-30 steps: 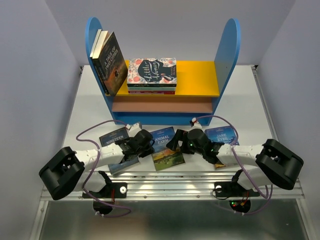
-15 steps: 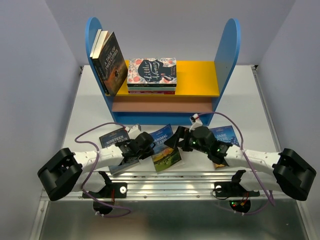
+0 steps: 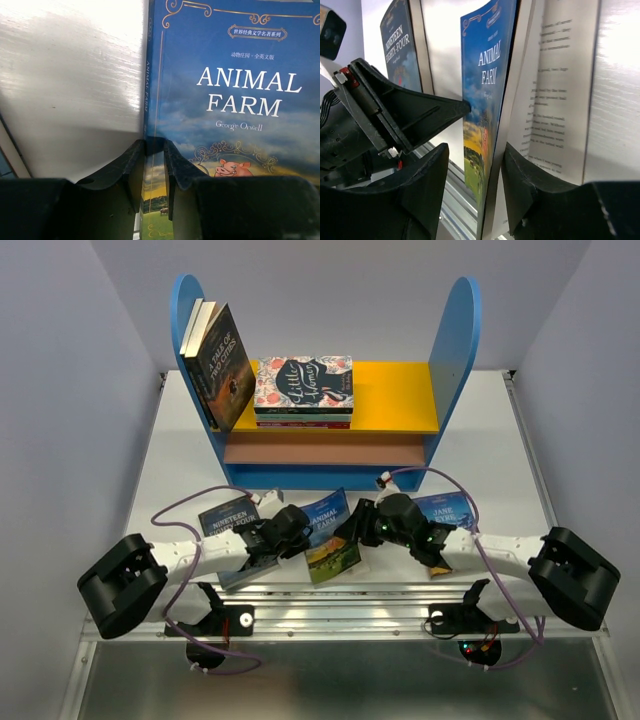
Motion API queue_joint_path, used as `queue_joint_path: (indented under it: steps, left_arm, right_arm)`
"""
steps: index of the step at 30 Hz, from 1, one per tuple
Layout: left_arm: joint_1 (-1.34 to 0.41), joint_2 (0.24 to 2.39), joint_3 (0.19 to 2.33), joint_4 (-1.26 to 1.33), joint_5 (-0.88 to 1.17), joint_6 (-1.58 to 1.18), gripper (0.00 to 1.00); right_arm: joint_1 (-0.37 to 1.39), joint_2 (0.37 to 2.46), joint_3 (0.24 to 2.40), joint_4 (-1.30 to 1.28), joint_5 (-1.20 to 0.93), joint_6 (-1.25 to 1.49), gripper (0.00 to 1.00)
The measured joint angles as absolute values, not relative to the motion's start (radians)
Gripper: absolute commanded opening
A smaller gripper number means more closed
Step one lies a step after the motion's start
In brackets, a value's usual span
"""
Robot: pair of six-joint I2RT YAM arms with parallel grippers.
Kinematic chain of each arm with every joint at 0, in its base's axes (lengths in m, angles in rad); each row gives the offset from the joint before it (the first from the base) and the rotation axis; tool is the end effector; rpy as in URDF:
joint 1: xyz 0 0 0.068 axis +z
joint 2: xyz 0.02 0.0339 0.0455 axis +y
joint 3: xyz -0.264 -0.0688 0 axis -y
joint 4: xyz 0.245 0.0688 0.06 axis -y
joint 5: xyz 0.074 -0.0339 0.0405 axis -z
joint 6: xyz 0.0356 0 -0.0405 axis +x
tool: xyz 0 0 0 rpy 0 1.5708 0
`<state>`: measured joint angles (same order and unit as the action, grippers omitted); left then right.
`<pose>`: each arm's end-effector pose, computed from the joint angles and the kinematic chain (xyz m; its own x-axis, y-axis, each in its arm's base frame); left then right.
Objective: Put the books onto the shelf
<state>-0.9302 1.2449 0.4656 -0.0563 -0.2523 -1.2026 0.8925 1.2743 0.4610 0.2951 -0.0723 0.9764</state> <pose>0.1414 -0.1748 0.1537 -0.7905 -0.4512 -0.4142 -0.1702 0.8114 -0.5591 0.1548 0.1962 0.1750 -0.8501 0.2620 -0.4568 -0.1995 0.6426 0.7398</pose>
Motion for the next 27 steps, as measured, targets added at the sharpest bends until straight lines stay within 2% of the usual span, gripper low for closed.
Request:
queue_joint_path:
  steps: [2, 5, 11, 13, 15, 16, 19, 20, 22, 23, 27]
  left_arm:
    - [-0.933, 1.248, 0.466, -0.047, -0.252, -1.209, 0.32]
    - [-0.941, 1.249, 0.465, -0.043, -0.256, -1.218, 0.32]
    - [-0.948, 1.232, 0.450, -0.033, -0.258, -1.237, 0.36]
    - [-0.952, 1.201, 0.433, -0.033, -0.247, -1.243, 0.40]
    - [-0.961, 1.163, 0.415, -0.033, -0.233, -1.248, 0.48]
    - [-0.965, 1.128, 0.405, -0.033, -0.224, -1.247, 0.58]
    - [-0.969, 1.050, 0.398, -0.035, -0.217, -1.243, 0.73]
    - [-0.969, 1.007, 0.398, -0.034, -0.217, -1.240, 0.82]
    - [-0.968, 0.938, 0.398, -0.035, -0.217, -1.231, 0.89]
    - [-0.969, 0.888, 0.398, -0.036, -0.215, -1.224, 0.99]
    - [-0.968, 0.691, 0.398, -0.032, -0.209, -1.176, 0.99]
  right_arm:
    - [0.892, 1.285, 0.461, 0.308, -0.088, 0.977, 0.49]
    - [0.892, 1.310, 0.461, 0.323, -0.102, 0.981, 0.40]
    - [0.893, 1.309, 0.461, 0.321, -0.110, 0.986, 0.01]
    - [0.896, 1.295, 0.459, 0.305, -0.108, 0.977, 0.01]
    - [0.904, 1.266, 0.458, 0.266, -0.096, 0.972, 0.01]
    - [0.905, 1.246, 0.458, 0.244, -0.084, 0.962, 0.01]
    - [0.907, 1.181, 0.458, 0.186, -0.051, 0.935, 0.01]
    - [0.907, 1.147, 0.458, 0.159, -0.036, 0.922, 0.01]
    - [0.909, 1.073, 0.458, 0.112, -0.008, 0.894, 0.01]
    - [0.910, 1.024, 0.458, 0.096, 0.008, 0.878, 0.01]
    - [0.910, 0.862, 0.459, 0.058, 0.046, 0.833, 0.01]
